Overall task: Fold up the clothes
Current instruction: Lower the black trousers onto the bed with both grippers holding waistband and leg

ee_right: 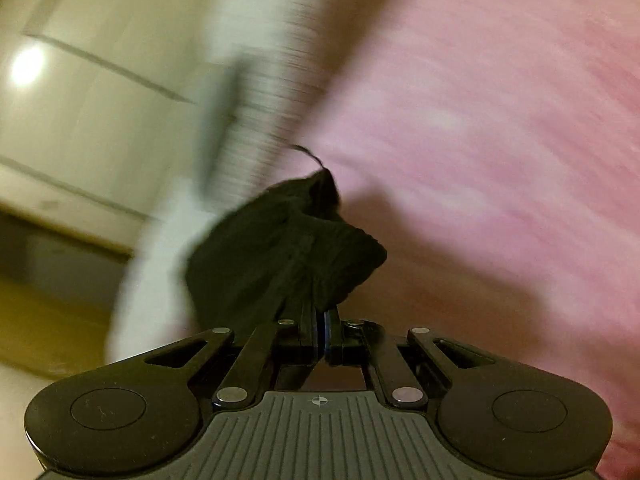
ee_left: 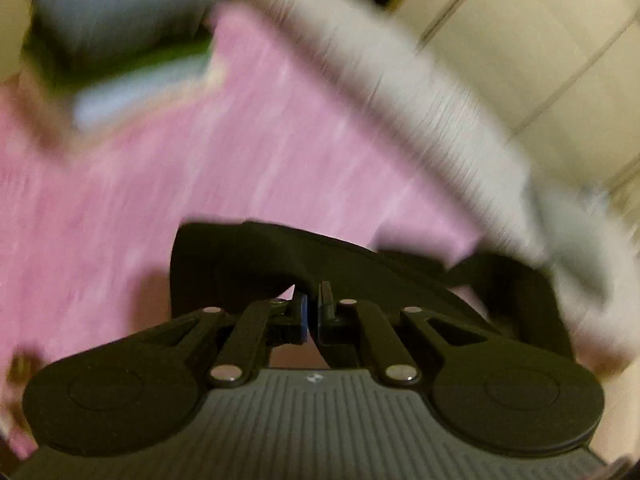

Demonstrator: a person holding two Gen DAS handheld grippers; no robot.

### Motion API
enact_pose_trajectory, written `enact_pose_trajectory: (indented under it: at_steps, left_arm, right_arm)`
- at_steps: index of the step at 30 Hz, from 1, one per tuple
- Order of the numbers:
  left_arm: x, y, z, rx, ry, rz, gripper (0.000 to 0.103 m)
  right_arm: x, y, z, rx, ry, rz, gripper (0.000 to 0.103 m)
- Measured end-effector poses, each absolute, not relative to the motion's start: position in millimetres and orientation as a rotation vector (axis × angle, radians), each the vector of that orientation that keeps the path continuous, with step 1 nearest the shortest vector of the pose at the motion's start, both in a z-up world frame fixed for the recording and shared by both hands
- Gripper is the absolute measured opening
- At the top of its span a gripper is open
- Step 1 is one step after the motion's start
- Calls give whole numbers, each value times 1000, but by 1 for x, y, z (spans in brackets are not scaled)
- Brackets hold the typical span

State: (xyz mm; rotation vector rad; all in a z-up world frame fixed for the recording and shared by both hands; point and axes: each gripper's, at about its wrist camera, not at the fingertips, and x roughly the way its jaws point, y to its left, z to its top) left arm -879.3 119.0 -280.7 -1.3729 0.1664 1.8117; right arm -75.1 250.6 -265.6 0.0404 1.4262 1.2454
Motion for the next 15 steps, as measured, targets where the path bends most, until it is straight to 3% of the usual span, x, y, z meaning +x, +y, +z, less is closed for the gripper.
enact_pose_trajectory:
  at_steps: [3,6,15]
  left_arm:
    - [-852,94,-367,-1529,346,1836,2]
    - [-834,75,-398,-1496,391,1898,3]
    - [-824,69,-350,-1339,361,1890,2]
  right_arm:
    - [-41,192,-357,-59,1517,1012,1]
    - [-18,153,-410,-44,1579,924,1]
    - [-15,144,-360,24,1486,1142,1]
